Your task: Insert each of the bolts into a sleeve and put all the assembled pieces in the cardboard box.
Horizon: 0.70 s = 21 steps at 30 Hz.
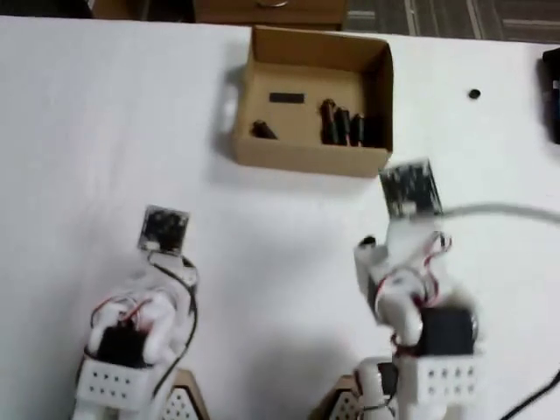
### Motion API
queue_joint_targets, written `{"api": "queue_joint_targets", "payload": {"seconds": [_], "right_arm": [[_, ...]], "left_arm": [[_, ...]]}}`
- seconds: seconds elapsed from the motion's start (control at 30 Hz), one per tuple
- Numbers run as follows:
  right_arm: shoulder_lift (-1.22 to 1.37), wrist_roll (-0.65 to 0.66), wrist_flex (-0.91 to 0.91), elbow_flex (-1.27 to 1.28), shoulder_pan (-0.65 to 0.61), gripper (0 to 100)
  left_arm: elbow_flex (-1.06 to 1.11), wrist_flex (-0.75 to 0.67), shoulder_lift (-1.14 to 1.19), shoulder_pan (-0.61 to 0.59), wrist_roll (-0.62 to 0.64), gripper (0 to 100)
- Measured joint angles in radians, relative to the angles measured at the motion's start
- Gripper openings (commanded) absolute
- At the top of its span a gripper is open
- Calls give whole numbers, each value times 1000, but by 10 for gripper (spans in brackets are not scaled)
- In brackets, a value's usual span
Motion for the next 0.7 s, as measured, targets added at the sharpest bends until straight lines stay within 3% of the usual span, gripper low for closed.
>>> {"api": "queue_joint_targets", "payload": {"seconds": [0.27,0.47,0.7], "right_arm": [[-411,15,-92,446,8,277],[-468,15,-112,641,68,7],[-476,15,-121,700,114,24]], "left_arm": [[14,98,-124,-12,-6,20],[77,69,-126,-14,-6,21],[77,123,-126,-15,-6,22]]}}
